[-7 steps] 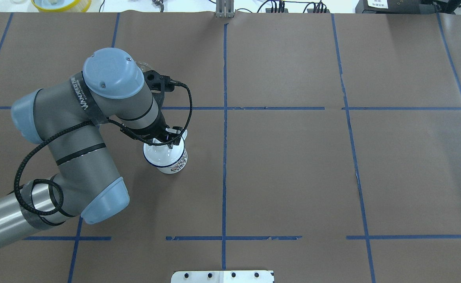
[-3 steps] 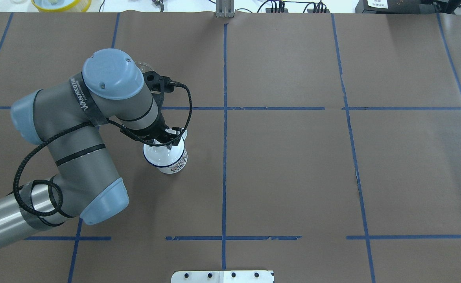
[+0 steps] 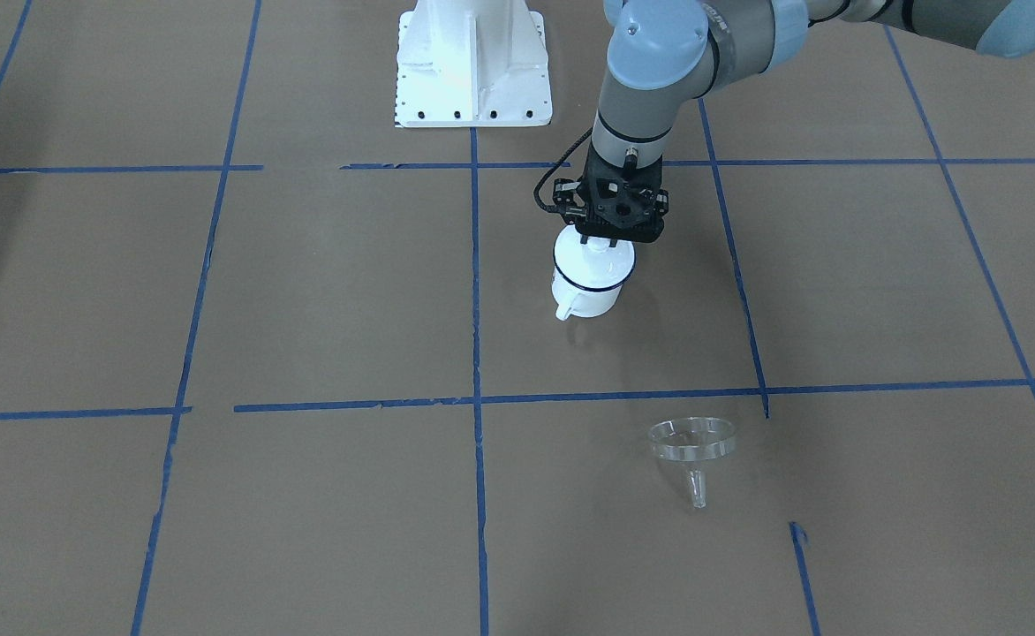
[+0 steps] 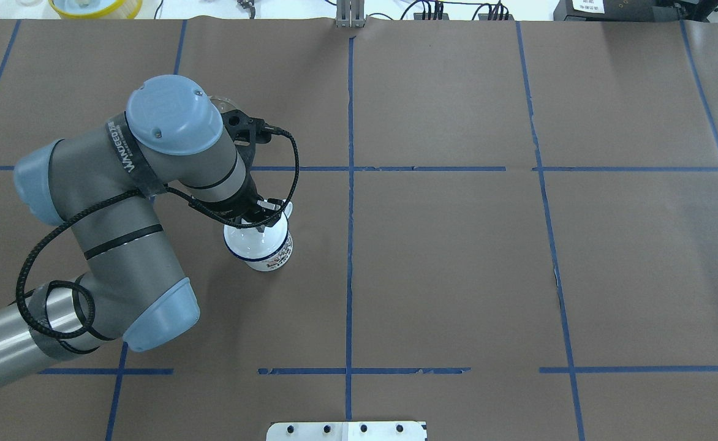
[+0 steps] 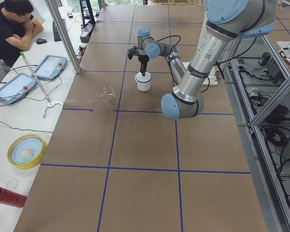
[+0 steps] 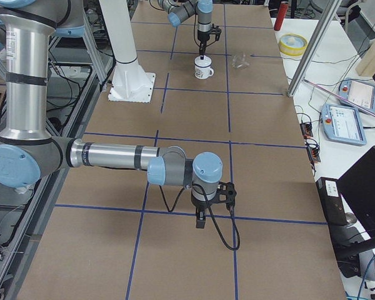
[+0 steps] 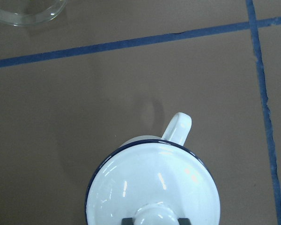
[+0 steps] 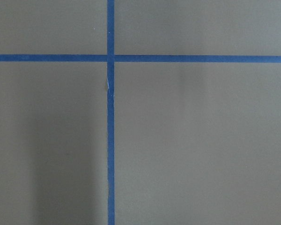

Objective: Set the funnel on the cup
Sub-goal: 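Close the left gripper on the white lid's knob, then lift the lid off the mug and lower it beside the mug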

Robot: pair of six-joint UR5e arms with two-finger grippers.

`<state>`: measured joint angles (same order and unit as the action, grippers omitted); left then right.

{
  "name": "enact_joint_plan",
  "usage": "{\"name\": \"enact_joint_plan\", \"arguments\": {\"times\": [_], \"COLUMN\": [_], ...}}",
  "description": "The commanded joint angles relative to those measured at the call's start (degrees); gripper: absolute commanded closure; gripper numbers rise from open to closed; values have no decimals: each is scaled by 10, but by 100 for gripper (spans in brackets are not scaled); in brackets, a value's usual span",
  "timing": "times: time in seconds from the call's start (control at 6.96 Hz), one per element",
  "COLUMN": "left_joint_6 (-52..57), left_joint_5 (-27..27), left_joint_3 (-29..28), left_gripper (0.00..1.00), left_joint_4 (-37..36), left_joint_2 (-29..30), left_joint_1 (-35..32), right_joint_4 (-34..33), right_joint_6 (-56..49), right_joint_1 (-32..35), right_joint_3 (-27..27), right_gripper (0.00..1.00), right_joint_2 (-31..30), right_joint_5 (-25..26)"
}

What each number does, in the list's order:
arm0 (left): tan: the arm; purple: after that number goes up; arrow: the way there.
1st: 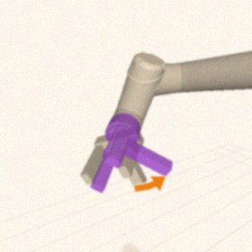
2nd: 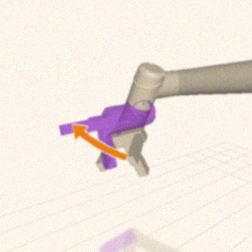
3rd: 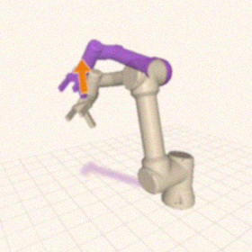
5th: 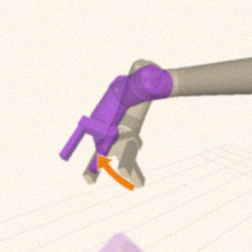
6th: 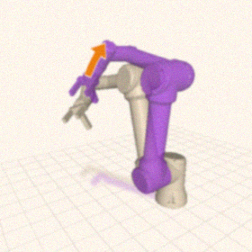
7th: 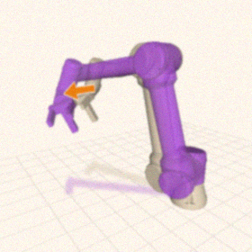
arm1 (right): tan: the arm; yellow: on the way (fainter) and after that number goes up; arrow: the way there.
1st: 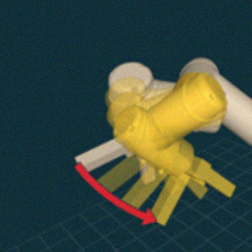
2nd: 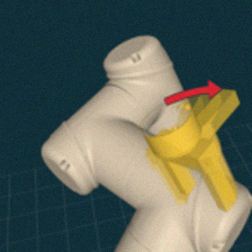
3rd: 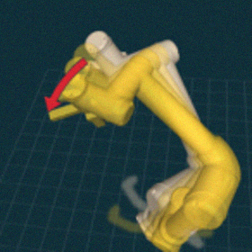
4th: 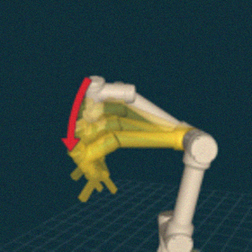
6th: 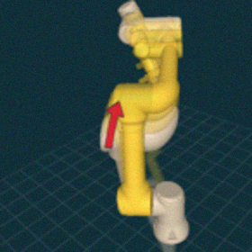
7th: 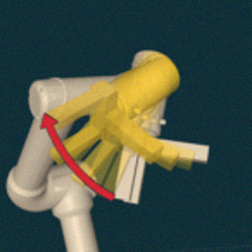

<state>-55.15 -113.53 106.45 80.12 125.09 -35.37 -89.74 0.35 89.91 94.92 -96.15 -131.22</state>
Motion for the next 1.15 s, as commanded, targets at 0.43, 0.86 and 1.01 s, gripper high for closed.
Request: {"name": "enact_joint_plan", "arguments": {"times": [0.43, 0.86, 1.01], "left_joint_6": [23, 121, 118], "left_joint_5": [0, -4, -5], "left_joint_3": [110, 132, 146], "left_gripper": [100, 100, 100], "left_joint_4": [-121, -91, -35], "left_joint_2": [6, -80, -148], "left_joint_1": [-56, -87, -87], "right_joint_4": [0, 0, 0], "right_joint_6": [0, 0, 0], "right_joint_1": [0, 0, 0], "right_joint_3": [0, -1, -1], "right_gripper": [0, 0, 0], "right_joint_2": [0, 0, 0], "right_joint_5": [0, 0, 0]}}
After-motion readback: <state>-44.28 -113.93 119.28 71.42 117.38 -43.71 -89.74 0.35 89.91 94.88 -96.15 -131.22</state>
